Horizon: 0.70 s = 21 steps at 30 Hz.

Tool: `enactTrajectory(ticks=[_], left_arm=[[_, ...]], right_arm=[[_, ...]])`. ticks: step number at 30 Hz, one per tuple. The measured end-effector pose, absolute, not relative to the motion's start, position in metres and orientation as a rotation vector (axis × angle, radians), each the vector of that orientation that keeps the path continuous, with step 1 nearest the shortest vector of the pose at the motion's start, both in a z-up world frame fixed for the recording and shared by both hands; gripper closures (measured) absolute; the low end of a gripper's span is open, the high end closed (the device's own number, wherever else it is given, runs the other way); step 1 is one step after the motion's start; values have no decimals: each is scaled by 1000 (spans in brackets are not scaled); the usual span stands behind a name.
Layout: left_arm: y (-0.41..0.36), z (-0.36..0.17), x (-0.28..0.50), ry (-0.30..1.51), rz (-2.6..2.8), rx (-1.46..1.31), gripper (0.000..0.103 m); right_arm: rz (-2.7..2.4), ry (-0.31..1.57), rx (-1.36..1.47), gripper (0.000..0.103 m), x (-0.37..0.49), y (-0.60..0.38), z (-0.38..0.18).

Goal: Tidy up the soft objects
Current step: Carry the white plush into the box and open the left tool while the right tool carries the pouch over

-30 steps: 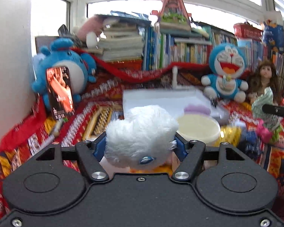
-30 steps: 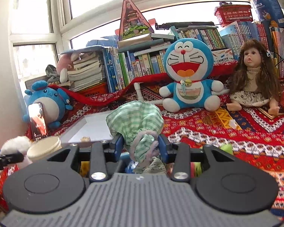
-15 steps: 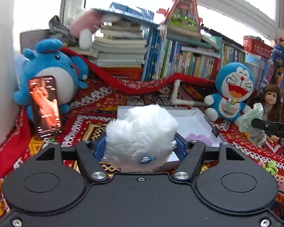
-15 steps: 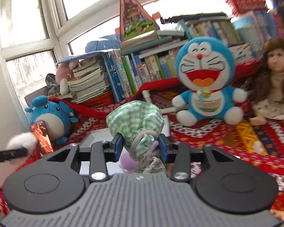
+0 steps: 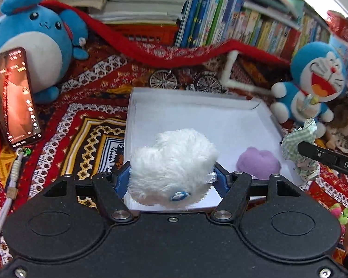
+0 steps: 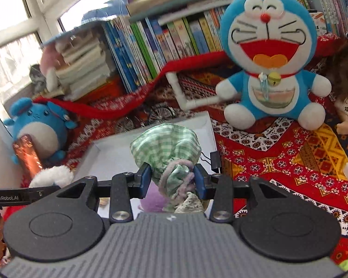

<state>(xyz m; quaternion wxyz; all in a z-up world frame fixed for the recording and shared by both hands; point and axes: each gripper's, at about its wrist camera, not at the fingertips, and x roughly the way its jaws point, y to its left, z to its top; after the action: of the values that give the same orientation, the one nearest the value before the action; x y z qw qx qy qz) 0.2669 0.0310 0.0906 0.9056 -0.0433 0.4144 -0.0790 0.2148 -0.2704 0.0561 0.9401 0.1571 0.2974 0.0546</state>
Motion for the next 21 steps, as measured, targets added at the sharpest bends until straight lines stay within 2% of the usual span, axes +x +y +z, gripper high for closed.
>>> enactTrajectory(ticks=[12,21], left_arm=[[21,64,302,946,-113,-133,35],[26,47,312,1012,-128,-205,35]], right_arm=[[56,657,226,56,238,-250,40],[78,693,264,61,243,-248,37]])
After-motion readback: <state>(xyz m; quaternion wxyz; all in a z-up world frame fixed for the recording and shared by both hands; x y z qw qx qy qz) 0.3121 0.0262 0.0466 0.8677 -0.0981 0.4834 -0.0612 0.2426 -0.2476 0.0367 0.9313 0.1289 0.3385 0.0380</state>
